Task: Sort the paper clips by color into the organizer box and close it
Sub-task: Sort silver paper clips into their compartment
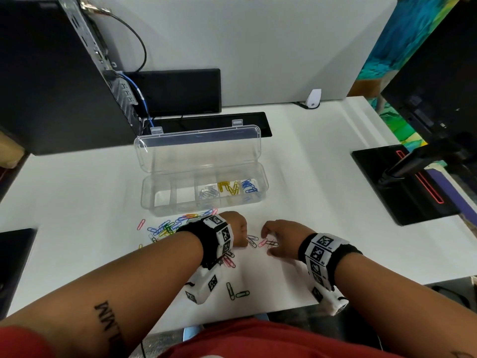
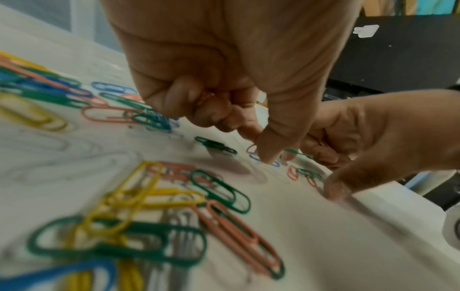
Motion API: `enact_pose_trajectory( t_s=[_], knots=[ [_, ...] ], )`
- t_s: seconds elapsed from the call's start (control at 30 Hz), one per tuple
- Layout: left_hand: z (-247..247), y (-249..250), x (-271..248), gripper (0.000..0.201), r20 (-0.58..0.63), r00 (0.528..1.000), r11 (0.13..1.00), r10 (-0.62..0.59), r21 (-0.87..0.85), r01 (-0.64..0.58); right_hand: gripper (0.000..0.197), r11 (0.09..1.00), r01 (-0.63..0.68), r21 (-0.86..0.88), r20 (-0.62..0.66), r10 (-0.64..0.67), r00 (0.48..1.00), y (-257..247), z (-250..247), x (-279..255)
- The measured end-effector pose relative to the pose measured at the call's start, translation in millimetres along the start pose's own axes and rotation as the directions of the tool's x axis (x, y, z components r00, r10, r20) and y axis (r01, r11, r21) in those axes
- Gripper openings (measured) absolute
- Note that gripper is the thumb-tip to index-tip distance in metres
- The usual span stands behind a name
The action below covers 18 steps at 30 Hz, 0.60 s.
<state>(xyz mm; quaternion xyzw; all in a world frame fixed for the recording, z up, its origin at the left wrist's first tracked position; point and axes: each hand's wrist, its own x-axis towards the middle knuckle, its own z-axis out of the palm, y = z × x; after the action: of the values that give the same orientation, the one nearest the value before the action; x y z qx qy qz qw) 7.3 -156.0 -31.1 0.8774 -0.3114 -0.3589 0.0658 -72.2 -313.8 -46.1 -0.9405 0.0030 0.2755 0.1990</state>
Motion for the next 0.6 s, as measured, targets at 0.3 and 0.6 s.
enact_pose_trajectory(
  t_s=[0.3, 0.6],
  knots=[
    [-5, -8, -5, 0.033, -0.059, 0.998, 1.000, 0.011, 0.001, -0.011, 0.016, 0.990, 0.079, -0.113, 0.035, -0.075, 0.997, -2, -10, 8],
    [-8, -13, -10, 0.025, -0.030, 0.998, 0.991, -0.051, -0.126, 0.047, 0.019, 0.937, 0.129, -0.325, 0.073, -0.112, 0.991, -19, -10, 14]
  ],
)
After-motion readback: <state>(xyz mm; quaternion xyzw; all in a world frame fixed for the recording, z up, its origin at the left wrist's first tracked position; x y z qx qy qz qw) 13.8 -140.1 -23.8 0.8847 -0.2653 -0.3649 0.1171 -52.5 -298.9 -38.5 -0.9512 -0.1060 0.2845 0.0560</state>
